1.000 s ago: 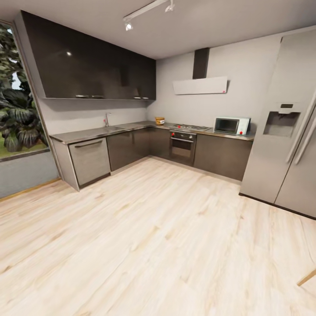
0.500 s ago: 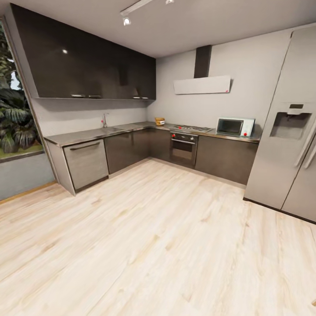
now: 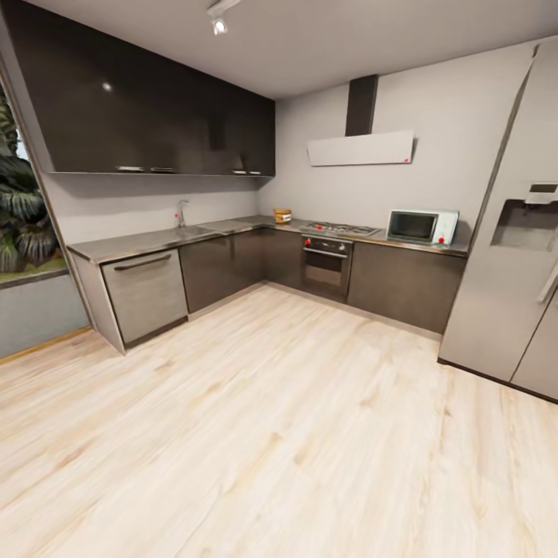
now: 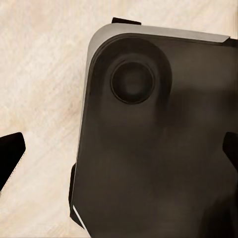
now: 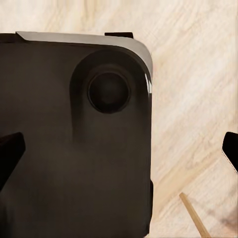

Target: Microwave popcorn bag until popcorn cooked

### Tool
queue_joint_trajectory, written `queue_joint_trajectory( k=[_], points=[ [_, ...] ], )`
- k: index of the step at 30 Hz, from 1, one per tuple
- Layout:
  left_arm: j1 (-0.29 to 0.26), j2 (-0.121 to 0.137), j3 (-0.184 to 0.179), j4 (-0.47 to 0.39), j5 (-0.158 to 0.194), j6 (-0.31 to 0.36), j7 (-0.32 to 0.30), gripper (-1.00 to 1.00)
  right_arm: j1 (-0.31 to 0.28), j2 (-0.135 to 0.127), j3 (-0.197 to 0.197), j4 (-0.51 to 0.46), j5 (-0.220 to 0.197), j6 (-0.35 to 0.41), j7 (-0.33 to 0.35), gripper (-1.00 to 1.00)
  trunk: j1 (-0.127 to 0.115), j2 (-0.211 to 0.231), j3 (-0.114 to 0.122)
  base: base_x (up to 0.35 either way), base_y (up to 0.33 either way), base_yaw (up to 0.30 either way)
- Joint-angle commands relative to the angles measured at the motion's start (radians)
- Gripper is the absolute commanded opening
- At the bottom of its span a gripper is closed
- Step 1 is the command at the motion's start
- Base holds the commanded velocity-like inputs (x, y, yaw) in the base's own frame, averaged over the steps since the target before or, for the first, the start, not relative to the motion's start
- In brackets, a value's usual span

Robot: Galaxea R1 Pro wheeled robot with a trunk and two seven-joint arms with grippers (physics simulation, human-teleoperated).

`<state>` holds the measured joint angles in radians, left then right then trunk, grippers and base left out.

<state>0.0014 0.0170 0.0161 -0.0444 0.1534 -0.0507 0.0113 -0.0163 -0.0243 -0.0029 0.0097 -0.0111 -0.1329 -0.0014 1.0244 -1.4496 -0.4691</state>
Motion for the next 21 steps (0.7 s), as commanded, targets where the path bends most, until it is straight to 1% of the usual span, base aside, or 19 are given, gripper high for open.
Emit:
queue_joint_trajectory(
  k=[1, 21],
  points=[
    [0.0, 0.0, 0.001, -0.001, 0.006, -0.001, 0.001, 1.0, -0.001, 0.0, 0.0, 0.001, -0.001, -0.004, 0.0, 1.0, 0.001, 0.0, -0.001, 0.32, 0.0, 0.0],
    [0.0, 0.0, 0.001, -0.001, 0.006, -0.001, 0.001, 1.0, -0.001, 0.001, 0.0, 0.001, -0.003, -0.004, 0.0, 1.0, 0.001, 0.0, -0.001, 0.32, 0.0, 0.0]
  ],
)
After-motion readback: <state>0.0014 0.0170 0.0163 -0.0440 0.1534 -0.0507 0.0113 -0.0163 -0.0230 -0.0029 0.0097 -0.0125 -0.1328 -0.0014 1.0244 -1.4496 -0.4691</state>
